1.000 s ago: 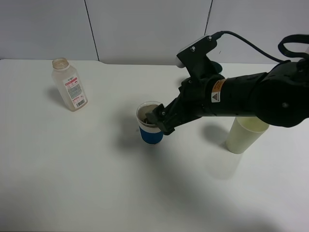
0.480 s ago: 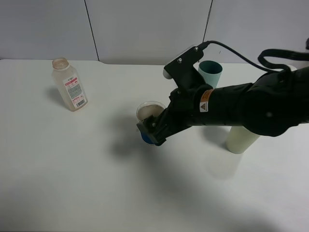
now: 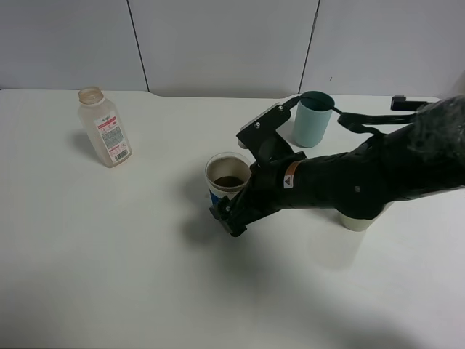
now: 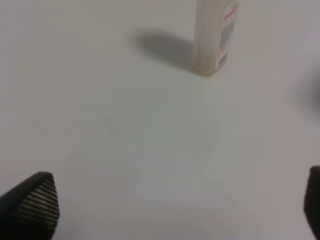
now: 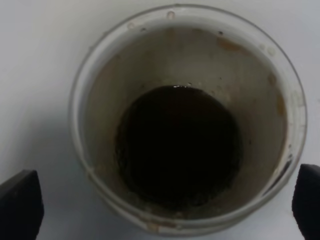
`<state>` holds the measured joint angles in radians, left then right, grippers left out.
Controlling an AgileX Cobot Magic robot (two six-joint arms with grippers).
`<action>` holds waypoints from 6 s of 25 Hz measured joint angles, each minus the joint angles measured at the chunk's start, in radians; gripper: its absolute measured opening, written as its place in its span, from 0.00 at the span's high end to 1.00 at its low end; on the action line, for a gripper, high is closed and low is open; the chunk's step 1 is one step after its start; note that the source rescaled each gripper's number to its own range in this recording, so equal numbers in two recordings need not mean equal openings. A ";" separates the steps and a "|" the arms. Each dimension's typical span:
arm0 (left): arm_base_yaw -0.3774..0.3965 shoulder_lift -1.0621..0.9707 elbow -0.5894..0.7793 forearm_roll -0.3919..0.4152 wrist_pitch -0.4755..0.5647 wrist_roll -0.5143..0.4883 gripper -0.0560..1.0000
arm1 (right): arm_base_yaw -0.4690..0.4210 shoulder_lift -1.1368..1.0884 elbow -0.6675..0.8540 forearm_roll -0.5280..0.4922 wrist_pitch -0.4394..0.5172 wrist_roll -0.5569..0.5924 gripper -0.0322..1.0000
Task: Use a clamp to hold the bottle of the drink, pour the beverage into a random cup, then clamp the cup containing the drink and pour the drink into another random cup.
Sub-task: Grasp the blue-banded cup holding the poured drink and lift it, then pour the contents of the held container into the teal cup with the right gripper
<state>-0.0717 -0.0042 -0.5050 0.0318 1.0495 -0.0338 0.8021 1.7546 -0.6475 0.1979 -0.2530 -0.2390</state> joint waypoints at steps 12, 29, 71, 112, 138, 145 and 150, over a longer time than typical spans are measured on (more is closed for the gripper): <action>0.000 0.000 0.000 0.000 0.000 0.001 0.00 | 0.000 0.159 -0.001 0.005 -0.244 0.000 0.00; 0.000 0.000 0.000 0.000 0.000 0.001 0.00 | 0.000 0.284 -0.001 -0.097 -0.500 0.059 0.00; 0.000 0.000 0.000 0.000 0.000 0.001 0.00 | 0.014 0.285 -0.001 -0.110 -0.593 0.026 0.94; 0.000 0.000 0.000 0.000 0.000 0.001 0.00 | -0.541 -0.393 -0.037 -0.880 0.005 0.738 0.94; 0.000 0.000 0.000 0.000 0.000 0.001 0.00 | -0.689 -0.211 -0.261 -1.834 0.329 1.612 0.94; 0.000 0.000 0.000 0.000 0.000 0.001 0.00 | -0.594 -0.094 -0.329 -1.927 0.427 1.737 0.94; 0.000 0.000 0.000 0.000 0.000 0.001 0.00 | -0.572 -0.064 -0.330 -1.927 0.465 1.687 0.94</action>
<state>-0.0717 -0.0042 -0.5050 0.0318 1.0495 -0.0329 0.2305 1.6906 -0.9772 -1.7292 0.2117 1.4482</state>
